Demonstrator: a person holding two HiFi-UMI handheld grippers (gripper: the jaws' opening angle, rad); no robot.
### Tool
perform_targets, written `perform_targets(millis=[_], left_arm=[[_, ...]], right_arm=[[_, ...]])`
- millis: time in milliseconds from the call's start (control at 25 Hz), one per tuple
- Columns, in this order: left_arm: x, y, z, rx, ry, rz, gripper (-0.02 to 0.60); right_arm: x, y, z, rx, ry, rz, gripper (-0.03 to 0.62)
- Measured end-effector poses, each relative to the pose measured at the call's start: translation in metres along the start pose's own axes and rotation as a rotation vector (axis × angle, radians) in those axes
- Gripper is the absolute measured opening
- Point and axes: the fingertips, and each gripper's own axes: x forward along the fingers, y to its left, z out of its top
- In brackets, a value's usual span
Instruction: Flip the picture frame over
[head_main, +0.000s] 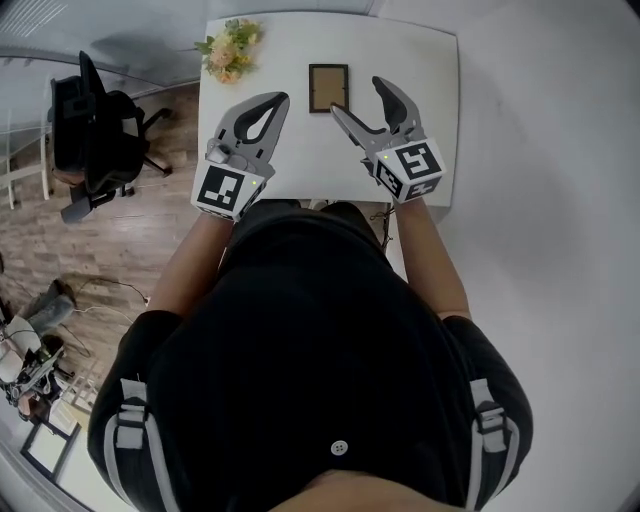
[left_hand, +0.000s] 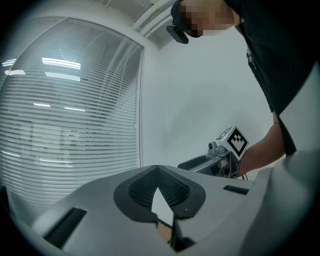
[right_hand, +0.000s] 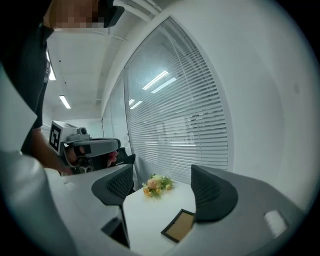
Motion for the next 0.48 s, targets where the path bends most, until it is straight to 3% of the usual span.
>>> perform_targets(millis=[240, 480], left_arm=[[0.011, -0.003, 0.000, -0.014, 0.017, 0.081, 0.005], [0.011, 0.011, -0.009, -0.036, 0.029, 0.097, 0.005]], right_arm=[[0.011, -0.020, -0.009, 0.001, 0.038, 0.074, 0.362], [0.032, -0.024, -0.017, 0.017, 0.066, 0.089, 0.360]])
